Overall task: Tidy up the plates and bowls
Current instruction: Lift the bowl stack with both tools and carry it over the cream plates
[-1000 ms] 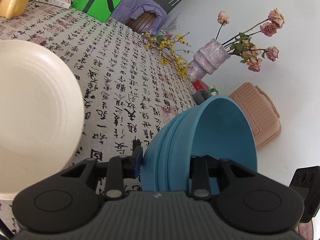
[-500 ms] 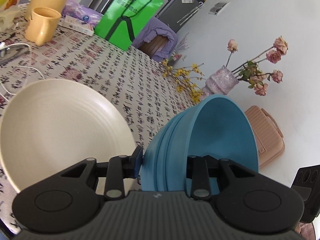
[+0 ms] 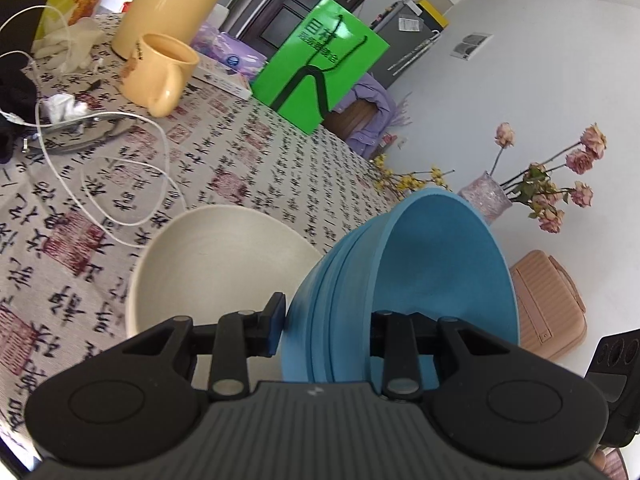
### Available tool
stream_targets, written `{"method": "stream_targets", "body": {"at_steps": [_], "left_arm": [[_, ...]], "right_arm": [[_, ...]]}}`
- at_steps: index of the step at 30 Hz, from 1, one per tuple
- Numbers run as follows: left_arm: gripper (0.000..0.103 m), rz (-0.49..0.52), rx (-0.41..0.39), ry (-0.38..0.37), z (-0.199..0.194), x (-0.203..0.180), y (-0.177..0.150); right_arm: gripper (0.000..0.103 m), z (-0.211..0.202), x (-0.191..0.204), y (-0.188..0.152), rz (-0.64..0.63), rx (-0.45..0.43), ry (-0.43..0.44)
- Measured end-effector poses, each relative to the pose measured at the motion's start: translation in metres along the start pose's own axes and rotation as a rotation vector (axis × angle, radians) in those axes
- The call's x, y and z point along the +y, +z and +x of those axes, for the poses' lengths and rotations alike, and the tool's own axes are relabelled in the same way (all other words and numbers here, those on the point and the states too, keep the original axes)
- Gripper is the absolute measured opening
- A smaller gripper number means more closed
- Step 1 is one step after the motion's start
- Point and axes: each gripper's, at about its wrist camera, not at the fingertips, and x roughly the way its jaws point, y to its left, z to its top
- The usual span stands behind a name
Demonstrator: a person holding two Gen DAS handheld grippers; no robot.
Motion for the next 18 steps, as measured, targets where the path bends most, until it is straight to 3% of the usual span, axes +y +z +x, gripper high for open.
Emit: {"method": "stream_targets", "body": {"at_steps": [10, 18], "left_arm": [[0.031, -0.041, 0.018, 0.054, -0.002, 0.034, 0.013], [0.034, -0.024, -0.012, 0.030, -0.001, 0.043, 0.023]], "right_arm": [[0.036, 0.042, 0.018, 0.002, 0.039, 0.082, 0.038], [0.031, 0.060, 0.014, 0.008, 0.072, 0.110, 0.054]]}}
